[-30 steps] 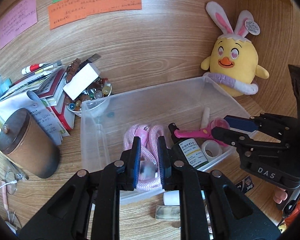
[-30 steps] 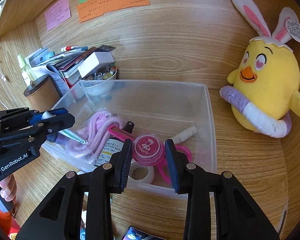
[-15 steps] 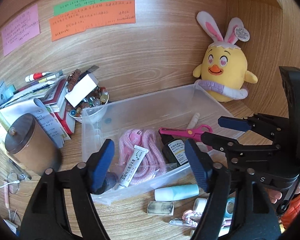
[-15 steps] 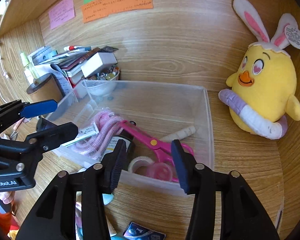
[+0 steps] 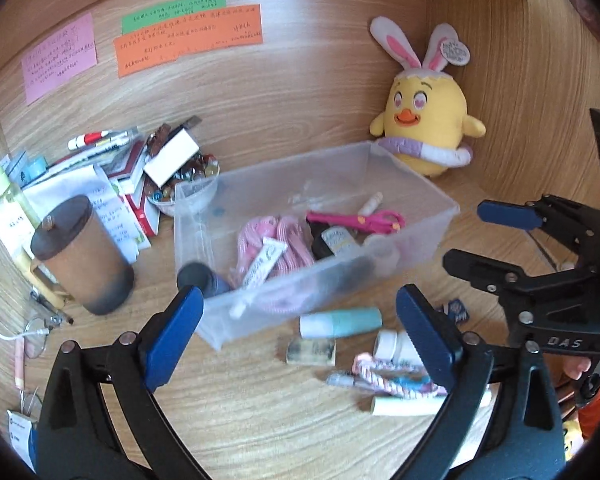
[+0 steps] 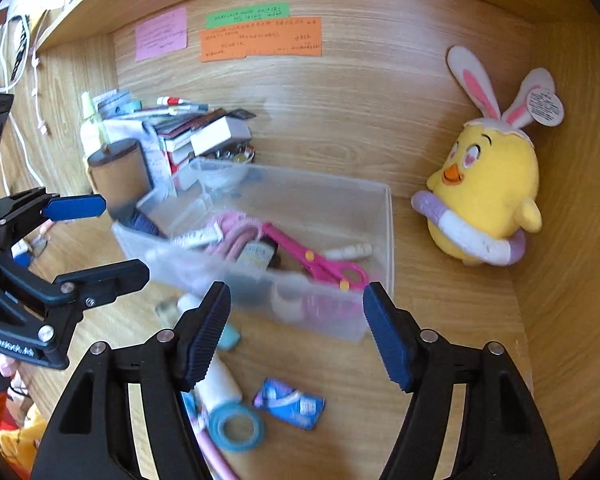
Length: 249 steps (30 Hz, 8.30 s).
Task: Organize objects
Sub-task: 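Open both tools and move them back toward the remaining items, then grasp pale green cream tube with left tool while right tool grasps blue tape roll, then place green tube into box with left tool while right tool places tape roll there, then open both tools and move them to the white pill bottle and braided cord, then grasp braided cord with left tool while right tool grasps white pill bottle, place both in box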
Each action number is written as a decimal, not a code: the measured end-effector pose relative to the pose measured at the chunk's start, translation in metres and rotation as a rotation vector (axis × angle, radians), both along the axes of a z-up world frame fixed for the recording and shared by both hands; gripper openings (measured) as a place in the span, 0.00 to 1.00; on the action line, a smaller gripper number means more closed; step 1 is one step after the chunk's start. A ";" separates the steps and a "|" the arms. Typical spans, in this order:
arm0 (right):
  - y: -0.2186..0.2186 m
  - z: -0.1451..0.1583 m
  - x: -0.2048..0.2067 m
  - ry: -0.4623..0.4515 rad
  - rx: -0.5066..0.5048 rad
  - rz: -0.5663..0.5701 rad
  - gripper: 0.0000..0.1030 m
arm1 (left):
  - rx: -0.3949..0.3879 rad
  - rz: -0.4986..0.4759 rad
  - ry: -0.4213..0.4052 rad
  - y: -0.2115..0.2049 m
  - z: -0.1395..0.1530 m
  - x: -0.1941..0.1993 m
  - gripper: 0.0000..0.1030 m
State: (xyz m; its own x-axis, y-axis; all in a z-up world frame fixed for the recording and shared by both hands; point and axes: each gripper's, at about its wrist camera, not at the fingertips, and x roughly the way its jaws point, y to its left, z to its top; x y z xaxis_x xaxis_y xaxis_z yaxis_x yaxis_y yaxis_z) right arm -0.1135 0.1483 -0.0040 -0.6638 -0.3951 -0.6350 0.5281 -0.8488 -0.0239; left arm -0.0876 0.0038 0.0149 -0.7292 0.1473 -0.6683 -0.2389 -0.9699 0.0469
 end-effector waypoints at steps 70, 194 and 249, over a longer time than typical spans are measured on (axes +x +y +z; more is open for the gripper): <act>0.005 -0.074 0.035 -0.223 -0.027 0.021 0.39 | 0.009 0.011 -0.187 -0.011 -0.078 0.077 0.15; -0.033 -0.070 0.001 -0.233 0.036 0.185 0.33 | 0.110 -0.032 -0.238 -0.016 -0.060 0.008 0.48; -0.002 0.015 -0.034 -0.046 -0.167 0.038 0.27 | 0.274 0.063 0.015 -0.045 0.030 -0.037 0.13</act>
State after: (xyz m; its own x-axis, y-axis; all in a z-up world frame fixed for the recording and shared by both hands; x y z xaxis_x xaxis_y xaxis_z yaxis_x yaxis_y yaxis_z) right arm -0.1479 0.1465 0.0111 -0.6181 -0.5221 -0.5877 0.5575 -0.8182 0.1406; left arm -0.1243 -0.0412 0.0448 -0.7519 0.2754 -0.5990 -0.1791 -0.9597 -0.2165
